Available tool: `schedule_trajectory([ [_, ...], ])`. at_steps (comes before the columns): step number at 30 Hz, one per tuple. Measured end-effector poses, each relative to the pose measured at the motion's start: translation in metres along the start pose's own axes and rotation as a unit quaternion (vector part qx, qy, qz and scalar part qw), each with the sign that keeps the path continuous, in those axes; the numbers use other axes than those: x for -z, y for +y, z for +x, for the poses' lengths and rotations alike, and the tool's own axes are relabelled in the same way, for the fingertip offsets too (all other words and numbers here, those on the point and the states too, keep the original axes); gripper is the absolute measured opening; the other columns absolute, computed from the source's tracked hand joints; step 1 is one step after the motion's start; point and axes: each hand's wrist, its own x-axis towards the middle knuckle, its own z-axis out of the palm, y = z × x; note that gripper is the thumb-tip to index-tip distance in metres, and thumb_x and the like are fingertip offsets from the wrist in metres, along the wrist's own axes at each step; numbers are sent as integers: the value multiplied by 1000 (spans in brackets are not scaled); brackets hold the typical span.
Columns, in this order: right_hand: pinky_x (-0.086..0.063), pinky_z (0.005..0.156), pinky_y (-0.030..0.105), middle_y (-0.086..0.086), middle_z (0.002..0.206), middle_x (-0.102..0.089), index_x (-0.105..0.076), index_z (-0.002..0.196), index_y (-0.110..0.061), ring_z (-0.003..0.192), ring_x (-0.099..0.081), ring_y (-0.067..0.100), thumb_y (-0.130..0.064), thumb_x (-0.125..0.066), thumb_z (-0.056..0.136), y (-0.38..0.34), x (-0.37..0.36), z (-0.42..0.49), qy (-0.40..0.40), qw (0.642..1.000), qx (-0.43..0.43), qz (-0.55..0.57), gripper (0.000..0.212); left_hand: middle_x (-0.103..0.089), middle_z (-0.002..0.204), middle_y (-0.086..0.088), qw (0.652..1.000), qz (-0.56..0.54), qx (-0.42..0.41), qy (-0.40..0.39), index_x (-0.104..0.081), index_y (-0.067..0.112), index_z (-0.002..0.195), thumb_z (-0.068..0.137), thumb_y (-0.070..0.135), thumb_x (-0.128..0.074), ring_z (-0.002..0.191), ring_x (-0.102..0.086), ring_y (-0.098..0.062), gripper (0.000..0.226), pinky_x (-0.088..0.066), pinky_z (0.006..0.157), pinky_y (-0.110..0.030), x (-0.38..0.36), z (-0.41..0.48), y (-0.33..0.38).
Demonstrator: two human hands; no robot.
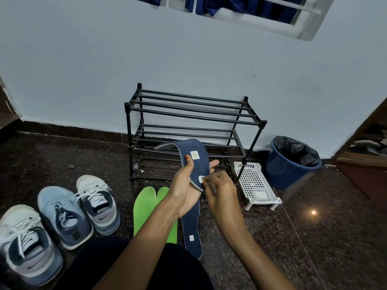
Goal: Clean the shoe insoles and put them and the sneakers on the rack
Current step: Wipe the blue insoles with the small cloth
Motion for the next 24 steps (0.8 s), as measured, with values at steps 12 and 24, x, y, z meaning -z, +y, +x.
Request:
schedule_trajectory([
  [12, -40, 69, 21, 0, 88, -48, -66, 96, 1, 83, -52, 22, 0, -55, 87, 4, 1, 5, 30, 999, 28, -22, 15, -67, 108, -14, 1000, -3, 24, 3, -59, 2, 107, 101, 39, -24, 100, -63, -22, 52, -47, 92, -33, 0, -1, -2],
  [24, -46, 71, 24, 7, 90, -55, -68, 93, -1, 85, -54, 23, 0, -58, 85, 9, 10, 10, 10, 999, 42, -15, 13, -65, 112, -17, 1000, -1, 22, -14, -59, 0, 105, 101, 40, -24, 103, -61, -25, 53, -46, 95, -37, 1, -3, -1],
])
